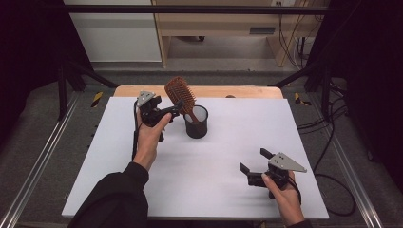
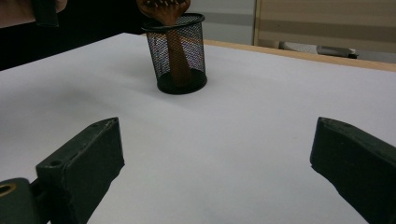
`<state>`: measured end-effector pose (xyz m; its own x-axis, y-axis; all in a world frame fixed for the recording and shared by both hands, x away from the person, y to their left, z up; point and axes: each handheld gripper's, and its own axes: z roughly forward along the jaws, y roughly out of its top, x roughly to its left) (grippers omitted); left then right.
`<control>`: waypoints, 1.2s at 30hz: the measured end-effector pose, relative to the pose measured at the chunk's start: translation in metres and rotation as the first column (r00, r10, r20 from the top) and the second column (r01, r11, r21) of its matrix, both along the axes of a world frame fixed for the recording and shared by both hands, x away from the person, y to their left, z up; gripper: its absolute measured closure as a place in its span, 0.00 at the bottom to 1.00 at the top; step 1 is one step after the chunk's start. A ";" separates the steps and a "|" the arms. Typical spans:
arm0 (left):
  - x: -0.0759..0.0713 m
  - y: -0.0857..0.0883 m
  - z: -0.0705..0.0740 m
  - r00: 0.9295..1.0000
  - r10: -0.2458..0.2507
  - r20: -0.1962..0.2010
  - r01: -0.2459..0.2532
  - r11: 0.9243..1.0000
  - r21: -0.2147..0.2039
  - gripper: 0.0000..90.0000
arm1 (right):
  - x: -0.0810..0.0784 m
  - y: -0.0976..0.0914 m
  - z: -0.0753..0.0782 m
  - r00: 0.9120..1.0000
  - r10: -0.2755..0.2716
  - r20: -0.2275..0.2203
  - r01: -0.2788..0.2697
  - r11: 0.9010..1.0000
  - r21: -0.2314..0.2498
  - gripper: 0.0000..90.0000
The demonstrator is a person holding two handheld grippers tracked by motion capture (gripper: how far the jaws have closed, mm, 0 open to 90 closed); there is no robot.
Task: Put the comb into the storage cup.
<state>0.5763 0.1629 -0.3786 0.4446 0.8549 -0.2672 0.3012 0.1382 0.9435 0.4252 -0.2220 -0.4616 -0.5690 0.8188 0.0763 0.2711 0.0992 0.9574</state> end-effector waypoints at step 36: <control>-0.038 0.007 0.021 0.997 -0.046 0.062 0.042 0.996 0.075 0.03 | 0.000 0.001 0.000 1.000 0.003 0.003 -0.003 1.000 -0.010 0.04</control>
<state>0.5381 0.1698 -0.3576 0.4963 0.8505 -0.1744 0.2448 0.0556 0.9680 0.4251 -0.2213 -0.4614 -0.5715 0.8180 0.0660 0.2676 0.1098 0.9573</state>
